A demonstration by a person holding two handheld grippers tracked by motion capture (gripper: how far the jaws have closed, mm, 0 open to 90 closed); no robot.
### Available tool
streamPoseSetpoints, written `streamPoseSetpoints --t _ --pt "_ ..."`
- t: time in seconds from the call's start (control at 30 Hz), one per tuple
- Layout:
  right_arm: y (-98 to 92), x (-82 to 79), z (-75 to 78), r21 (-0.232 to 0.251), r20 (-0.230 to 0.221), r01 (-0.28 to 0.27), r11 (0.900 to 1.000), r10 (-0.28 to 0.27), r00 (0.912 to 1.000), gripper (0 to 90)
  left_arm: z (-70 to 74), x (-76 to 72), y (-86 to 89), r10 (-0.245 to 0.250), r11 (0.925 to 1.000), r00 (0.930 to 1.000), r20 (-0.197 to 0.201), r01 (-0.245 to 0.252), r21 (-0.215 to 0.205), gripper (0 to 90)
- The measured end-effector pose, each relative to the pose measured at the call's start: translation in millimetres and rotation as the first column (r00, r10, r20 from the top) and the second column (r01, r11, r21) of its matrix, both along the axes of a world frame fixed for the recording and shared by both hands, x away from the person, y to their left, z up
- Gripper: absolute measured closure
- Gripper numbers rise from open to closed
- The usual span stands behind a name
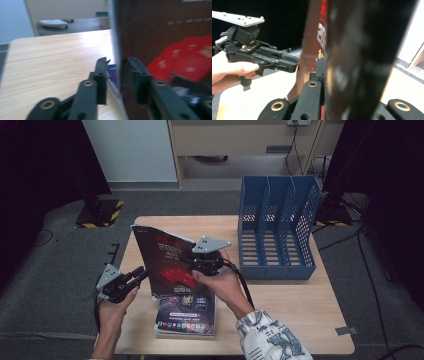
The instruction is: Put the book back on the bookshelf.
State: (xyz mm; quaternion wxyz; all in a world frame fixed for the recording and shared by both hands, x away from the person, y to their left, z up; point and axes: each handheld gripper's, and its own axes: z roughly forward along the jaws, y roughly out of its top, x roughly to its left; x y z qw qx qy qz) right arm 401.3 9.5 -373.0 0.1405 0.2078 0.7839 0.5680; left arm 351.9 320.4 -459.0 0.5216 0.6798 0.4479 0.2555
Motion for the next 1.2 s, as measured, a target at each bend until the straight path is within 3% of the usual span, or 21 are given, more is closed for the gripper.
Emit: streamPoseSetpoints --t 0.07,0.23,0.4,0.47,0.53,0.57,0.63,0.83,0.9,1.1,1.17,1.2 --pt "-0.9 -0.6 0.8 0.004 0.002 0.006 1.0 -0.006 1.0 87.0 -3.7 0.3 6.5 0.032 0.9995 0.9993 -0.018 -0.032 0.005 60.1" --pt "-4.4 -1.5 6.3 0.017 0.013 0.016 1.0 -0.016 0.9998 87.0 -15.9 3.2 15.6 0.112 0.9911 0.9911 -0.071 -0.107 0.079 39.8" --pt "-6.6 -1.5 14.3 0.016 0.028 0.03 0.999 -0.031 0.9991 87.0 -29.9 9.9 17.4 0.124 0.9868 0.9815 -0.146 -0.106 0.123 22.8" --pt "-8.1 -0.3 17.9 0.016 0.03 0.04 0.999 -0.041 0.9987 87.0 -32.0 11.0 16.6 0.123 0.9838 0.9817 -0.146 -0.101 0.148 19.1" --pt "-10.2 1.1 21.9 0.018 0.035 0.051 0.999 -0.052 0.998 87.0 -35.0 12.7 15.8 0.116 0.9848 0.9805 -0.159 -0.092 0.147 14.5" --pt "-11.4 2.1 24.0 0.02 0.039 0.057 0.998 -0.057 0.9976 87.0 -35.0 12.7 15.8 0.116 0.9848 0.9805 -0.159 -0.092 0.147 13.2" --pt "-13.5 3.9 28.1 0.024 0.041 0.071 0.997 -0.072 0.9966 87.0 -41.2 14.9 13.6 0.102 0.9836 0.9751 -0.197 -0.07 0.166 11.1" --pt "-18.6 8.8 38.6 0.023 0.055 0.102 0.995 -0.103 0.9932 87.0 -47.9 17.5 11.8 0.102 0.9789 0.9676 -0.231 -0.057 0.196 8.5" --pt "-22.7 11.8 43.8 0.033 0.057 0.112 0.993 -0.114 0.9918 87.0 -52.4 18.7 10.8 0.109 0.9746 0.9615 -0.252 -0.053 0.218 8.5" --pt "-27.8 14.7 54.5 0.055 0.063 0.143 0.988 -0.146 0.9872 87.0 -57.8 20.0 9.3 0.116 0.9703 0.9538 -0.277 -0.049 0.237 8.3" --pt "-29.1 15.9 57.8 0.06 0.063 0.157 0.986 -0.16 0.9851 87.0 -58.8 20.2 8.7 0.119 0.9696 0.9541 -0.275 -0.052 0.239 8.2" --pt "-29.8 16.7 59.2 0.061 0.063 0.161 0.985 -0.165 0.9843 87.0 -59.7 20.8 8.4 0.122 0.966 0.9533 -0.277 -0.05 0.254 8.2"
